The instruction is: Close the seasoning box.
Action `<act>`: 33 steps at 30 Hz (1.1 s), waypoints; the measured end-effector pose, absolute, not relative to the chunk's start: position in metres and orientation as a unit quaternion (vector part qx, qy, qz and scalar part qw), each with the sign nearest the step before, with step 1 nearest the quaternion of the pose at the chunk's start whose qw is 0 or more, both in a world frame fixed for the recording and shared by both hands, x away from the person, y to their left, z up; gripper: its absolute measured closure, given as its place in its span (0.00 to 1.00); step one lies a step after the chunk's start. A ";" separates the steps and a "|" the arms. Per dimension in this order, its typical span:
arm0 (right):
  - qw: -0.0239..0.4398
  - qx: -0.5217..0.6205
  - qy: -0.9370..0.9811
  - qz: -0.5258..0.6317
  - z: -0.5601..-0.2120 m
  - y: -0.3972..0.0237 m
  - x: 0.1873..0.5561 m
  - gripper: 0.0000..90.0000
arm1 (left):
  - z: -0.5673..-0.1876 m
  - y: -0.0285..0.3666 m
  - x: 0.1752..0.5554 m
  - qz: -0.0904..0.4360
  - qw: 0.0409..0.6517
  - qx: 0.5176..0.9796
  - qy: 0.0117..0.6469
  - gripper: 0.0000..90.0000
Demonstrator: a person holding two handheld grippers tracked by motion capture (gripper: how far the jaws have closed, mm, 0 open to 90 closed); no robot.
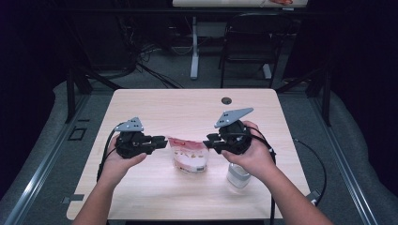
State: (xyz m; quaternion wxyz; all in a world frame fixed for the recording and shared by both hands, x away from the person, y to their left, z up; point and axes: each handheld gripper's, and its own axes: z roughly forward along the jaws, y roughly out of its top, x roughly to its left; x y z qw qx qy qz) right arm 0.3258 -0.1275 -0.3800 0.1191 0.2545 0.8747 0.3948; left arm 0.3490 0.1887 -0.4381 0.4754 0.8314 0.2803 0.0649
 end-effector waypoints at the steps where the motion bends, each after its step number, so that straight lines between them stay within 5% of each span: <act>1: 0.119 0.252 0.876 0.394 -0.379 -0.126 0.327 0.81 | -0.438 0.189 0.349 0.065 0.476 0.831 0.281 0.81; 33: 0.089 0.210 0.902 0.367 -0.384 -0.076 0.357 0.77 | -0.438 0.204 0.350 0.078 0.466 0.829 0.298 0.79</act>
